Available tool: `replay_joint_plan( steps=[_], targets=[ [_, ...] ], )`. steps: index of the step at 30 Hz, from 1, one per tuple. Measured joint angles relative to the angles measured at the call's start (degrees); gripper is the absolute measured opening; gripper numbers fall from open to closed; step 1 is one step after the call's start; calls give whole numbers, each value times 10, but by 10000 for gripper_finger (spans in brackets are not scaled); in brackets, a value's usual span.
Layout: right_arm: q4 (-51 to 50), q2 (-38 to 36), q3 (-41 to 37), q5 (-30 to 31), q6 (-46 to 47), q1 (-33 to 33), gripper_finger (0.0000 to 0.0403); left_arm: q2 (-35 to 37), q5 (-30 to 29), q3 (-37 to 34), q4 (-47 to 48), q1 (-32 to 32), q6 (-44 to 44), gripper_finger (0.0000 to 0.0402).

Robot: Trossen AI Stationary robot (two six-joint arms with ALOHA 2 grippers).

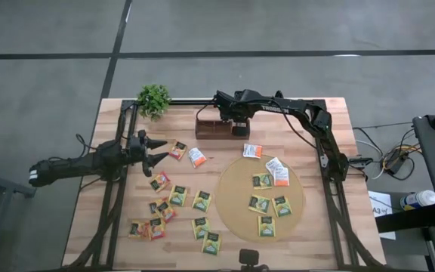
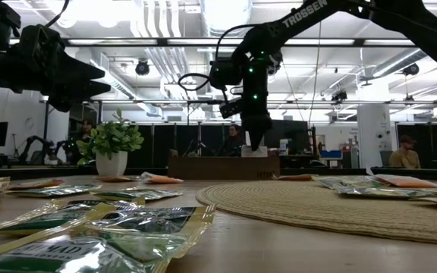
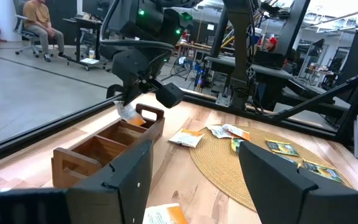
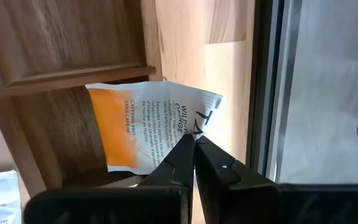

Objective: Pick & Place Tea
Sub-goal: Put the white tea bag into the right section of the wooden organizer

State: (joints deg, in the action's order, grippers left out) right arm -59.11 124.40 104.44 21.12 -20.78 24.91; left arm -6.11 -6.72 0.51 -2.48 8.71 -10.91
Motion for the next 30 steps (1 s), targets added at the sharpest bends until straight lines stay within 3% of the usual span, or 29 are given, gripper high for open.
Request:
replay_joint_plan(
  steps=[17, 30],
  targets=[
    [-14, 0, 0, -1, -24, 0, 14, 0, 0, 0, 0, 0, 0, 233],
    [-14, -1, 1, -4, -18, 0, 153, 0, 0, 0, 0, 0, 0, 233]
  ],
)
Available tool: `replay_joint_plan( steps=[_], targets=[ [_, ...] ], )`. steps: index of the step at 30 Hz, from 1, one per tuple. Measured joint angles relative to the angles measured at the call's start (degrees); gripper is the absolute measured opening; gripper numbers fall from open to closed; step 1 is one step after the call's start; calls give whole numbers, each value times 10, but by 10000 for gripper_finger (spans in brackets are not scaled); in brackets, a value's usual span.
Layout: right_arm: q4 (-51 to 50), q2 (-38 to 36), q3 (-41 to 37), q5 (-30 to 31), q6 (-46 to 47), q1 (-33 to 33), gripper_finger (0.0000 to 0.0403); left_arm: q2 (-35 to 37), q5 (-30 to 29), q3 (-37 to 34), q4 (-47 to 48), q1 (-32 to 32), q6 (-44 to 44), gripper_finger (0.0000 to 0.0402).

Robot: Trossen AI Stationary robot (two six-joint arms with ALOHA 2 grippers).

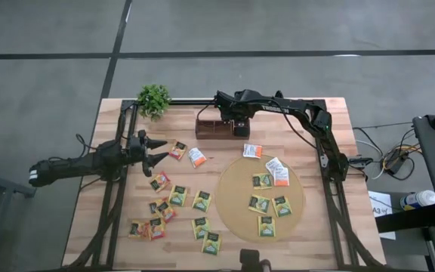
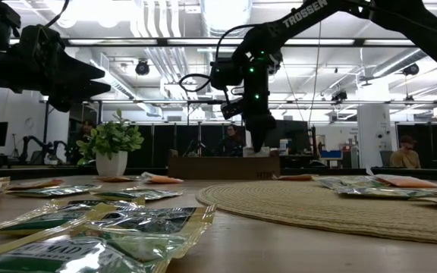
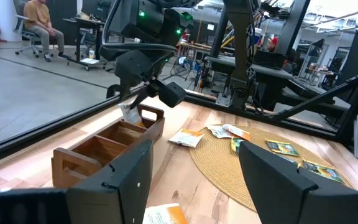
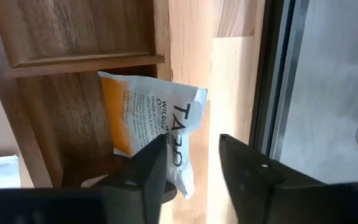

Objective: Pick & Place Tea
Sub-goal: Put the white tea bag into the right section of the wooden organizer

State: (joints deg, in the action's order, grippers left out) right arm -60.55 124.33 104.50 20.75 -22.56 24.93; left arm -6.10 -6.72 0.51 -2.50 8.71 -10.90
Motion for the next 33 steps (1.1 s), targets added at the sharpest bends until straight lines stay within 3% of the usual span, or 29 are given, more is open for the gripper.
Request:
replay_joint_plan(
  steps=[7, 16, 22, 33],
  targets=[
    [-5, -11, 14, 0, 1, 0, 213, 0, 0, 0, 0, 0, 0, 233],
    [-56, -48, 31, 1, 48, -3, 247, 0, 0, 0, 0, 0, 0, 233],
    [-62, -106, 24, -117, 80, -7, 246, 0, 0, 0, 0, 0, 0, 233],
    [-42, -293, -87, -236, 59, -20, 224, 0, 0, 0, 1, 0, 0, 233]
  ],
)
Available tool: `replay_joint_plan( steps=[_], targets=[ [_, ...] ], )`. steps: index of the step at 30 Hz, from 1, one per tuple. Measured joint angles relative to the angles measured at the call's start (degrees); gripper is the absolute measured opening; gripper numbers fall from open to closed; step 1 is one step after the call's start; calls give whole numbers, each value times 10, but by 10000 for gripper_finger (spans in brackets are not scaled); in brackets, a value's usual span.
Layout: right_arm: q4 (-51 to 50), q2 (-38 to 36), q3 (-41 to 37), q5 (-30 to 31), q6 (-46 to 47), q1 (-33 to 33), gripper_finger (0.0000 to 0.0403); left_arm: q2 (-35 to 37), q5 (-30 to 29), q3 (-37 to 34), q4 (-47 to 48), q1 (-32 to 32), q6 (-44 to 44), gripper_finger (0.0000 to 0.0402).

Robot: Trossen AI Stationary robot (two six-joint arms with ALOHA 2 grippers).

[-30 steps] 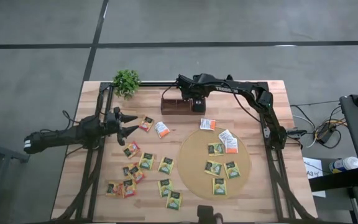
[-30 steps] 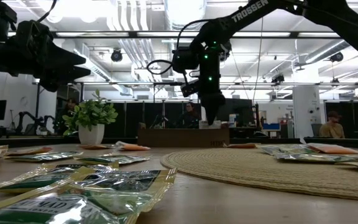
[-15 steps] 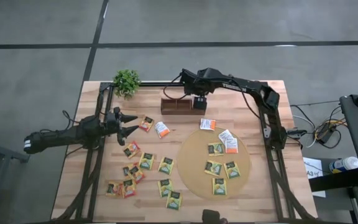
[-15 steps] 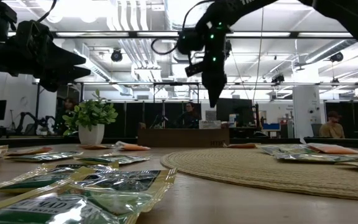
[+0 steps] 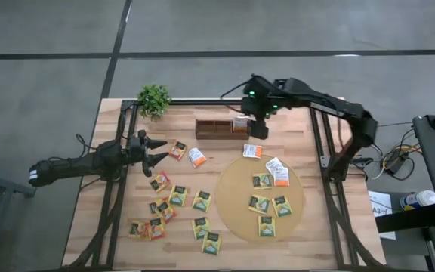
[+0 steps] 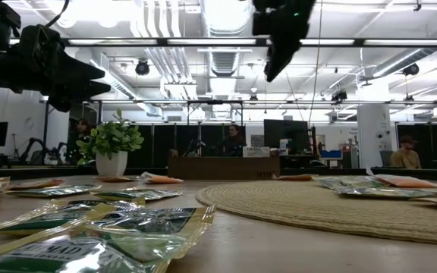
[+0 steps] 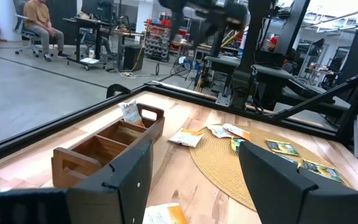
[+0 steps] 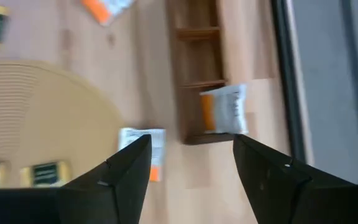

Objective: Pick & Place Tea
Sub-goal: Put the white tea bag into the right section of the wooden organizer

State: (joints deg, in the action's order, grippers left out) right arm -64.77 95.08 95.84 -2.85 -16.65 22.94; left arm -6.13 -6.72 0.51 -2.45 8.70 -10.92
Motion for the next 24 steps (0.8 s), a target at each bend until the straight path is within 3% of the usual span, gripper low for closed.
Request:
replay_joint_plan(
  steps=[8, 12, 24],
  targets=[
    [31, -127, -159, -60, 12, -2, 223, 0, 0, 0, 0, 0, 0, 233],
    [32, -172, -225, -62, 14, -6, 221, 0, 0, 0, 1, 0, 0, 233],
    [36, -210, -375, -64, -17, -32, 221, 0, 0, 0, 1, 0, 0, 233]
  ],
)
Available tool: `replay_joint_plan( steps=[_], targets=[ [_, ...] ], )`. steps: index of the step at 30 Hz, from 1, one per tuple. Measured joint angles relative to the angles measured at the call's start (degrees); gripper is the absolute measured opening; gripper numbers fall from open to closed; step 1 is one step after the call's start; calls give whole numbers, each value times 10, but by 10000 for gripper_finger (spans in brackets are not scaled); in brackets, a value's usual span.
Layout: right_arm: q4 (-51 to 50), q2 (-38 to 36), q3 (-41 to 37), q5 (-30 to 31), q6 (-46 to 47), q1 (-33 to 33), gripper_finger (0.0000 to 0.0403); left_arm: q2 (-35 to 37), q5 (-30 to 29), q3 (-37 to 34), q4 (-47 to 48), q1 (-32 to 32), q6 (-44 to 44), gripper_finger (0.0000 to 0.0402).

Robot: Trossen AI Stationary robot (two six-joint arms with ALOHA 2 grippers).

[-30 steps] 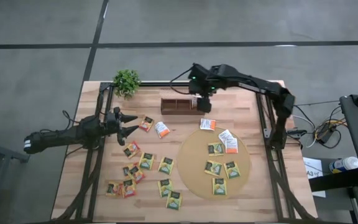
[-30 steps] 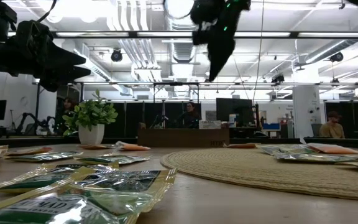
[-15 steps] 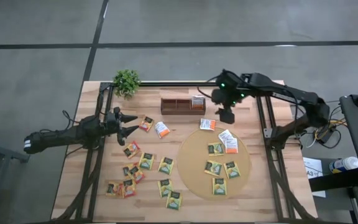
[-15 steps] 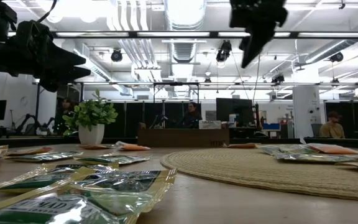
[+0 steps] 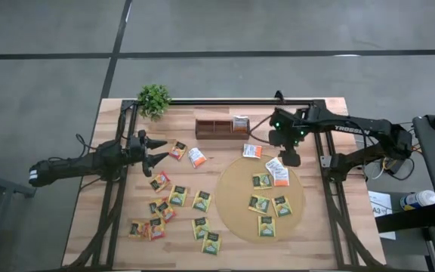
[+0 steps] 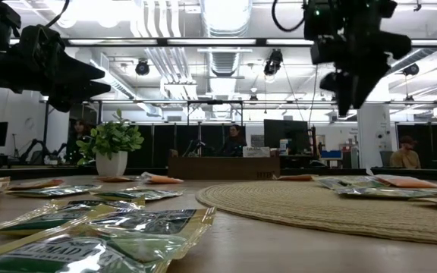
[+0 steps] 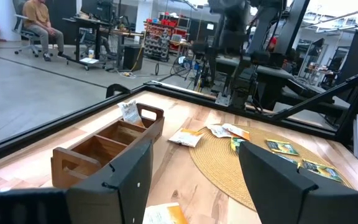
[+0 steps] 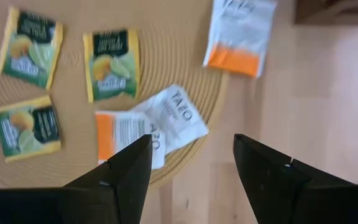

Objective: Pick & Place Tea
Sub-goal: Put the white tea bag into the right section of the wooden organizer

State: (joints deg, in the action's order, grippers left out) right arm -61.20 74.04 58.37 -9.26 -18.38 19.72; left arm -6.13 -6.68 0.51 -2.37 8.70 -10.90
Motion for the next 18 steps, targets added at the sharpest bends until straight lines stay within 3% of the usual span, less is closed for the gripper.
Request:
replay_joint_plan(
  steps=[18],
  targets=[
    [79, 41, -83, 0, -14, -59, 221, 0, 0, 0, 0, 0, 0, 233]
  ],
)
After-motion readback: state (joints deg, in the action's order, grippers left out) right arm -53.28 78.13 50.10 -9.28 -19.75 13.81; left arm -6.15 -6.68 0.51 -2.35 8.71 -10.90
